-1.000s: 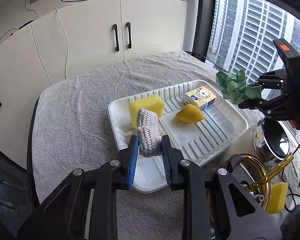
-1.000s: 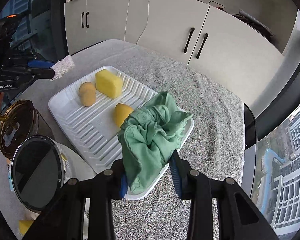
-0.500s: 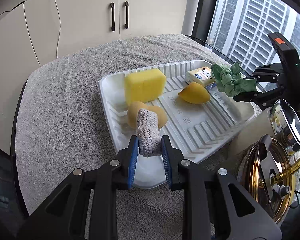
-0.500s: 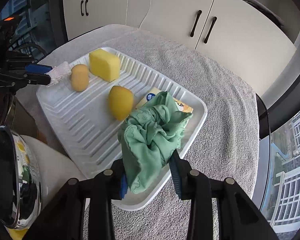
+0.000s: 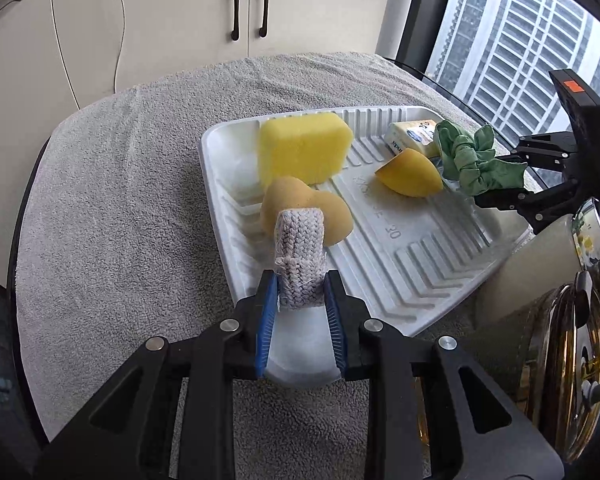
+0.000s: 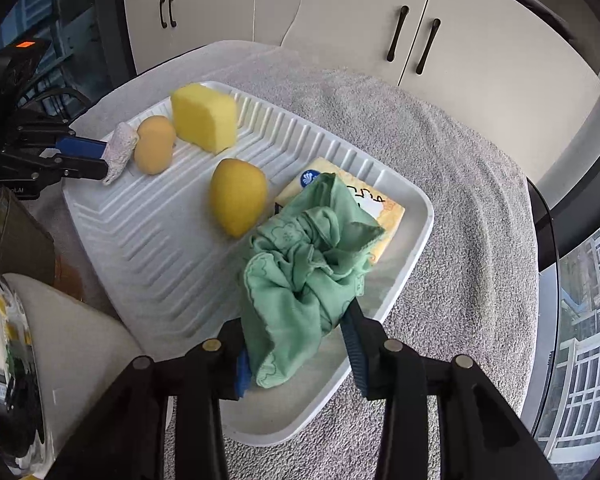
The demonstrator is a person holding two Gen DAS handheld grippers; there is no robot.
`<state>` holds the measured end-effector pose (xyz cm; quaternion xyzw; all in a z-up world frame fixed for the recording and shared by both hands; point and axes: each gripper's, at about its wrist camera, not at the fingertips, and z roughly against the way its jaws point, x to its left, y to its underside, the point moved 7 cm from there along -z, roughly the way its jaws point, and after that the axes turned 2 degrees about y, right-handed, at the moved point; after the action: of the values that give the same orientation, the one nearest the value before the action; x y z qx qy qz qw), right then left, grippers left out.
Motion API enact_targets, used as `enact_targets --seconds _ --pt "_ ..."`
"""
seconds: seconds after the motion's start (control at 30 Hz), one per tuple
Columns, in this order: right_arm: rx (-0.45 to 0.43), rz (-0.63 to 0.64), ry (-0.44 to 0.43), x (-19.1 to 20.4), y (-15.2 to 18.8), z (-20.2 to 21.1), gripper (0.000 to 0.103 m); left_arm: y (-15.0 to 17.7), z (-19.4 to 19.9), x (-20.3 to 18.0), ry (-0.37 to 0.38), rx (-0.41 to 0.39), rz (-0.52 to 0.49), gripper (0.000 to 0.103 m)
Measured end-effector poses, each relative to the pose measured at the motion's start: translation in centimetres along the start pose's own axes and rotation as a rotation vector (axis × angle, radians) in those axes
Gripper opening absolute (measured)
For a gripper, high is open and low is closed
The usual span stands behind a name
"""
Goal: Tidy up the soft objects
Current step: 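Lower the knit pouch and green cloth into the tray and open both tools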
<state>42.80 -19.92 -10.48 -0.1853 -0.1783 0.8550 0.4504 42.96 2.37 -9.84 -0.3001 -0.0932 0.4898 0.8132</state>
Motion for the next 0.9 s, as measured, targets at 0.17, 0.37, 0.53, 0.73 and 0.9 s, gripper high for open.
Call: enact_targets --seconds 0.17,0.37,0.53,0.73,0.9 --pt "-0.008 -0.007 -0.007 0.0 0.0 0.2 0.045 0.0 -0.1 0.3 0.003 -0.003 0.020 0.024" --pt "-0.023 -0.010 -0.001 0.0 0.0 0.6 0.051 -0.1 0.0 0.0 -0.015 -0.013 0.007 0.034" --pt "-0.024 -0.010 -0.005 0.0 0.1 0.9 0.052 -0.3 0.3 0.1 -0.018 -0.024 0.019 0.037" --pt "-0.029 -0.038 0.018 -1.2 0.3 1.1 0.070 -0.3 0.7 0.7 -0.025 -0.042 0.059 0.062" --pt "-0.045 -0.051 0.016 -1.9 0.4 1.2 0.079 -0.2 1.1 1.7 -0.040 -0.057 0.095 0.079"
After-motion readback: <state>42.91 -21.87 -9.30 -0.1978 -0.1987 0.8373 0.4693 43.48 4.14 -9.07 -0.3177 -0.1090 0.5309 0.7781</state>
